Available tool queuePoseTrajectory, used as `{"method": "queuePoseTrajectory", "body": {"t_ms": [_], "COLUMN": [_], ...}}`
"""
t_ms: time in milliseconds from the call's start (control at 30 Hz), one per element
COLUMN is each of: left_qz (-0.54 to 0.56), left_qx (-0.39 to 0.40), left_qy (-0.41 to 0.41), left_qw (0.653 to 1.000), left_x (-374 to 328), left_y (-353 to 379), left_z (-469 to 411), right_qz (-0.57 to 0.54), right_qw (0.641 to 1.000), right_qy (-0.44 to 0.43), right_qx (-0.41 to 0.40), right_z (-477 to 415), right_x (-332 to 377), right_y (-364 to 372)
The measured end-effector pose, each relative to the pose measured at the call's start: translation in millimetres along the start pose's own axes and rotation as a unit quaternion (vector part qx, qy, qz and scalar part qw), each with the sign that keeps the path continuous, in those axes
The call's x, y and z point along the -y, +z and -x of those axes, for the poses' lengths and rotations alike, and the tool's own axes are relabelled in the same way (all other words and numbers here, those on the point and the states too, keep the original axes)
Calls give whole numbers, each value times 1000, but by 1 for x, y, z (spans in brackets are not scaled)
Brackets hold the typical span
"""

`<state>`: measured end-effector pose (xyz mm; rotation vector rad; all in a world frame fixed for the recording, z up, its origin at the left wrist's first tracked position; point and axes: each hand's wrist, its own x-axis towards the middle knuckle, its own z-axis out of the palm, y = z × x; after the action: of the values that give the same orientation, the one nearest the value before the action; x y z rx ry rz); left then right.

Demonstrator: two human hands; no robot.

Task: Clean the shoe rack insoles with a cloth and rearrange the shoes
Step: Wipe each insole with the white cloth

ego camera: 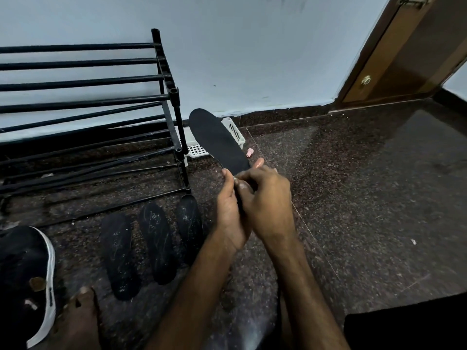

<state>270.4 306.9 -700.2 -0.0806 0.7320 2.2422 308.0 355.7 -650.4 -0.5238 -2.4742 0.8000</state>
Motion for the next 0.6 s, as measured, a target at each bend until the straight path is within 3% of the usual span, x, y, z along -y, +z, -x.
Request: {"method": "queuePoseTrajectory", "body": {"t_ms": [167,367,533,600], "left_qz": [-52,-32,-54,-39], "left_qx": [-34,-17,-33,-31], "left_qy": [31,-21,3,-9], "left_qw": [998,999,998,999], "left_x": [3,4,4,2], "left_y": [-2,-7,-9,-8], "left_z": [-5,-3,-7,-5], "right_qz": [58,21,63,65], "right_qw": [997,999,997,997], "right_qy": [26,18,31,45], "right_qx": [-46,28,-36,-17], "right_z": [-15,-2,-16,-10], "right_x": [-15,-9,-18,-17], "right_y": [-7,1,-4,-5]}}
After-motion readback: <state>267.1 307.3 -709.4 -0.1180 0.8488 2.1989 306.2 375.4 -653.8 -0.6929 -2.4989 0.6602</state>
